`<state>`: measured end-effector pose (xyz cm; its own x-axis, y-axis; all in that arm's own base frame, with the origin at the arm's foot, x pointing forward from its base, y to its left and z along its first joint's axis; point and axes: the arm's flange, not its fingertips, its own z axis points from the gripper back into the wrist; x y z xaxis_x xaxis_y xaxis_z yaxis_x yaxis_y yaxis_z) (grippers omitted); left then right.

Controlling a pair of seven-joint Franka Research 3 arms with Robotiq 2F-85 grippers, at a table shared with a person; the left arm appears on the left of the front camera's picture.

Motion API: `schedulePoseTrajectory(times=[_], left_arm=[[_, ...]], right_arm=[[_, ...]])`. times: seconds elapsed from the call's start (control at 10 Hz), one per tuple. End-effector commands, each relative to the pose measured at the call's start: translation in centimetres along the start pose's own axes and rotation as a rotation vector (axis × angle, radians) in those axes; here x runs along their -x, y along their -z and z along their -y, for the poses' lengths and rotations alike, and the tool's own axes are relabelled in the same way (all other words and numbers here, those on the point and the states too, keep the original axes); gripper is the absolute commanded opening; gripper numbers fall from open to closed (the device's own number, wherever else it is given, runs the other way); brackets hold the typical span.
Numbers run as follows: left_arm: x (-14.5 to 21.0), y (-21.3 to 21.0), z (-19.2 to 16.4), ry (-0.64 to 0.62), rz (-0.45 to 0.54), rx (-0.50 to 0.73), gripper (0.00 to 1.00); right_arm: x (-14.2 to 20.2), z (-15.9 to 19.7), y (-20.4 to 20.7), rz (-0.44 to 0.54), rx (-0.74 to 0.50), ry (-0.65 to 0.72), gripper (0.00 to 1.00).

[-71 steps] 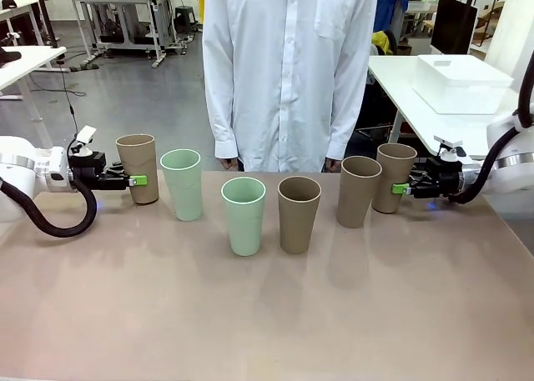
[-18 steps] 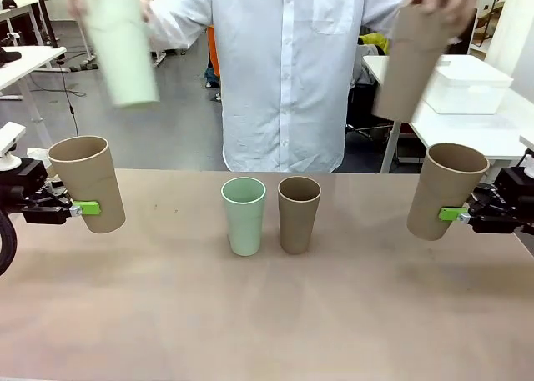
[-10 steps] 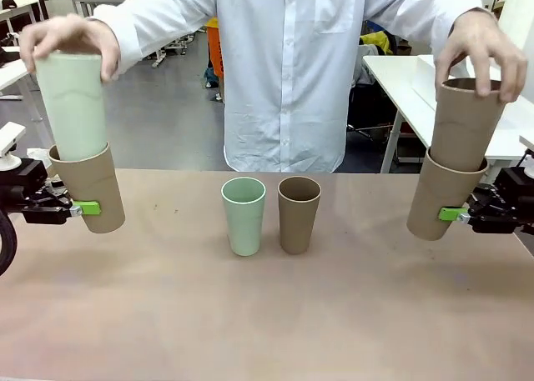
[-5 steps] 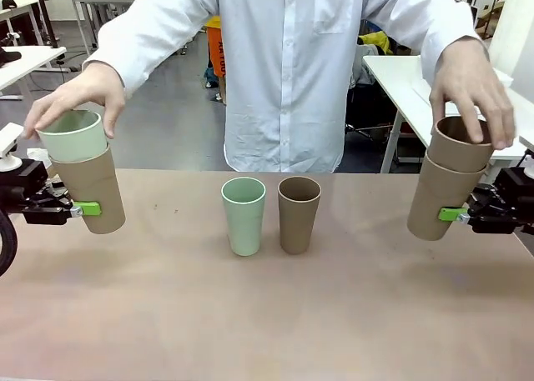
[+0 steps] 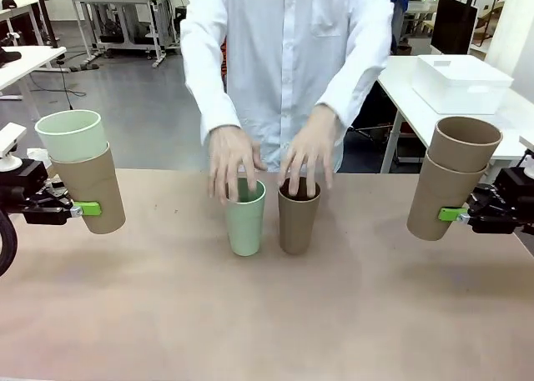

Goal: Stack the cups and store them in the basket.
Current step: Place the stack of Reusable plastic cups into the Pantry Basket.

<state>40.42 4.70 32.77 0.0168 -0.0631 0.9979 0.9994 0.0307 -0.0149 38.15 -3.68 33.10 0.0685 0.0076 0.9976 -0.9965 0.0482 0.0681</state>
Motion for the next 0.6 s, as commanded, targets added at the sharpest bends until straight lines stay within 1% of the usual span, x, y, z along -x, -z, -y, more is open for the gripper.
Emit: schedulePoseTrajectory(times=[0.0, 0.5], left_arm=[[-0.46, -0.04, -0.13, 0.010, 0.005, 0.000, 0.84], [-0.46, -0.04, -0.13, 0.010, 0.005, 0.000, 0.84]], right_arm=[[-0.40, 0.09, 0.02, 0.003, 0.007, -0.006, 0.85], [-0.40, 0.09, 0.02, 0.003, 0.007, -0.006, 0.85]])
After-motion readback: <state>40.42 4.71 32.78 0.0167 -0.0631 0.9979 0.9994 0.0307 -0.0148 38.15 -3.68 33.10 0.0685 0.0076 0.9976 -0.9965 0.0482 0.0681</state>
